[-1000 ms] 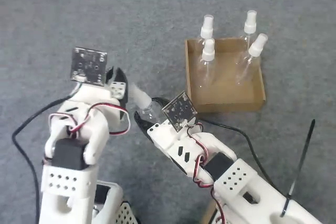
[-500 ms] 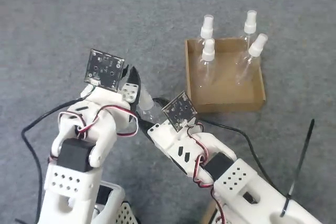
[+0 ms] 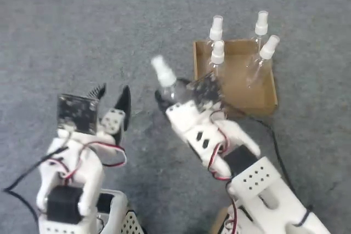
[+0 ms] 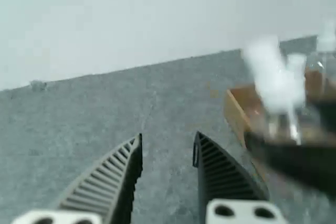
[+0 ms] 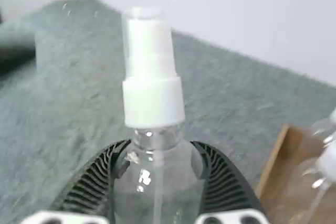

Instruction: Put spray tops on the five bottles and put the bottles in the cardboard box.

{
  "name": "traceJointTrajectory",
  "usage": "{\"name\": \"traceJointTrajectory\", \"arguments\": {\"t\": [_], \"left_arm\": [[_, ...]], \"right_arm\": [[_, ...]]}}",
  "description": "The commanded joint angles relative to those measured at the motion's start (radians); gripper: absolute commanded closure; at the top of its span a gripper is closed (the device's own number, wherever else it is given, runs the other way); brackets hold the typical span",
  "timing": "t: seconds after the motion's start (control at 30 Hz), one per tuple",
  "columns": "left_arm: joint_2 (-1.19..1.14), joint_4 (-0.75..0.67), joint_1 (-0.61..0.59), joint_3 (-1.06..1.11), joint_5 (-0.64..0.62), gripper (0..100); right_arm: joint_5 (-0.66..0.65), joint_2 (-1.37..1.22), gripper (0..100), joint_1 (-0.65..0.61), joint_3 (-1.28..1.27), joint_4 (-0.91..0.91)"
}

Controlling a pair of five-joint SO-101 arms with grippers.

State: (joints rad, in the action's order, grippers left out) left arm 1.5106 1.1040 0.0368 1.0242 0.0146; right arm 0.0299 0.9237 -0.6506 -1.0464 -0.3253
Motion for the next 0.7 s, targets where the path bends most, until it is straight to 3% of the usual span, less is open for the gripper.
{"name": "traceJointTrajectory", "arguments": {"t": [0.0, 0.27, 0.43, 0.67], "left_arm": [[0.114, -0.005, 0.095, 0.105, 0.014, 85], [0.296, -0.023, 0.204, 0.259, 0.011, 70], [0.305, -0.158, 0.198, 0.380, 0.011, 69], [0.305, -0.172, 0.198, 0.404, 0.014, 69]], "right_arm": [[0.008, -0.045, 99.3, 0.030, 0.222, -0.064], [0.014, -0.302, 99.3, 0.001, 0.520, -0.188], [0.061, -0.346, 99.3, -0.087, 0.623, -0.369], [0.018, -0.222, 99.3, -0.081, 0.626, -0.549]]}}
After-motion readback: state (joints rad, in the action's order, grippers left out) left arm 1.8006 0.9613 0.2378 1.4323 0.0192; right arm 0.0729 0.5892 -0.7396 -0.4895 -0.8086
